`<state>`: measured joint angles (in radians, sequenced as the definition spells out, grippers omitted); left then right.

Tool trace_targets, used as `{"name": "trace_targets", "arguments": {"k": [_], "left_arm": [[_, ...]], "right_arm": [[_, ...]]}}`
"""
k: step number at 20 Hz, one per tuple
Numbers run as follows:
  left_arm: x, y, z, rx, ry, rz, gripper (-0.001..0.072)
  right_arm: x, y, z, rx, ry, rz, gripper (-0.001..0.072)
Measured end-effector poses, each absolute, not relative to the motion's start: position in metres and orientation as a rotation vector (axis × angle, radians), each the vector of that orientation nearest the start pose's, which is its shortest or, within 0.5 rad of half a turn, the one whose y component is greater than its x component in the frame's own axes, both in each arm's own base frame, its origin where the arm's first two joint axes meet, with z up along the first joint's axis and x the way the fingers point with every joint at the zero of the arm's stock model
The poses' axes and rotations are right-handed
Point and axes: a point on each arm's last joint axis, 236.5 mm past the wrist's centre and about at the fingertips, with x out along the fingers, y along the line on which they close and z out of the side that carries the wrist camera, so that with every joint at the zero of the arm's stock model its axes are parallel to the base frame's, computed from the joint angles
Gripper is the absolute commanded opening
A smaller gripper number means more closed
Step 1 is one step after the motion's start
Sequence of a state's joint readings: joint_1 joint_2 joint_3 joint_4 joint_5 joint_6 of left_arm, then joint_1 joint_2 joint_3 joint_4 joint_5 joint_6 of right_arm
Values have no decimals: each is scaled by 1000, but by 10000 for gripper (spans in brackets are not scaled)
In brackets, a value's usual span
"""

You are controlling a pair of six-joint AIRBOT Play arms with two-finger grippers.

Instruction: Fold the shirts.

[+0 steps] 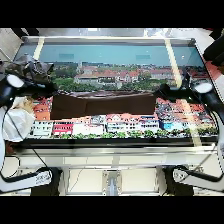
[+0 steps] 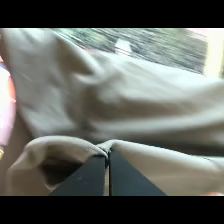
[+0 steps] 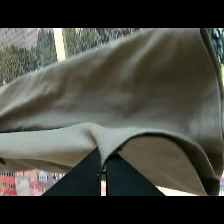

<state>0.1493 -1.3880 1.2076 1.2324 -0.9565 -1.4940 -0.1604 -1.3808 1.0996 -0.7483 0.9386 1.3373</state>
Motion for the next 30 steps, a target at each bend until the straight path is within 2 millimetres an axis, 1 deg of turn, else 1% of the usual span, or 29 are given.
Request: {"name": "trace_targets", "arguments": {"k": [2, 4, 7, 10, 11, 12, 13, 14, 15, 16, 19, 21, 23, 24, 25, 26, 28, 29, 30], "left_arm": [[458, 12, -10, -289, 1118, -6, 11], [467, 16, -27, -258, 1131, 15, 11], [480, 14, -47, -227, 1128, 24, 11], [490, 12, -61, -212, 1115, 29, 13], [492, 12, -64, -210, 1112, 30, 30], [494, 12, -66, -207, 1108, 30, 190], [496, 12, -66, -205, 1103, 30, 500], [497, 12, -66, -205, 1099, 30, 586], [497, 12, -64, -205, 1094, 30, 584], [498, 11, -60, -204, 1083, 29, 584], [499, 11, -39, -202, 1048, 25, 584], [498, 10, -17, -199, 1015, 20, 584], [497, 10, 8, -196, 968, 17, 584], [496, 10, 19, -194, 949, 14, 584], [495, 8, 30, -191, 928, 10, 584], [494, 6, 37, -188, 917, 4, 584], [490, -5, 49, -178, 905, -19, 584], [489, -13, 51, -161, 904, -39, 584], [487, -22, 53, -144, 904, -61, 584]], "right_arm": [[471, 77, 4, 700, 1049, 272, 8], [487, 85, -16, 695, 1077, 275, 8], [500, 94, -48, 687, 1115, 263, 7], [506, 93, -71, 679, 1138, 226, 10], [508, 92, -75, 677, 1137, 216, 11], [508, 91, -78, 673, 1142, 210, 34], [508, 91, -80, 669, 1146, 209, 66], [507, 91, -80, 665, 1151, 210, 160], [505, 91, -81, 654, 1159, 212, 290], [501, 91, -81, 638, 1173, 217, 389], [488, 91, -78, 592, 1219, 239, 391], [483, 91, -65, 550, 1217, 266, 391], [480, 82, -44, 493, 1185, 276, 391], [479, 71, -32, 460, 1166, 266, 399], [477, 58, -23, 429, 1151, 244, 473], [473, 43, -17, 418, 1151, 212, 492], [468, 16, -16, 462, 1167, 139, 493], [465, 5, -19, 496, 1180, 111, 494], [463, -1, -24, 544, 1194, 98, 497]]}}
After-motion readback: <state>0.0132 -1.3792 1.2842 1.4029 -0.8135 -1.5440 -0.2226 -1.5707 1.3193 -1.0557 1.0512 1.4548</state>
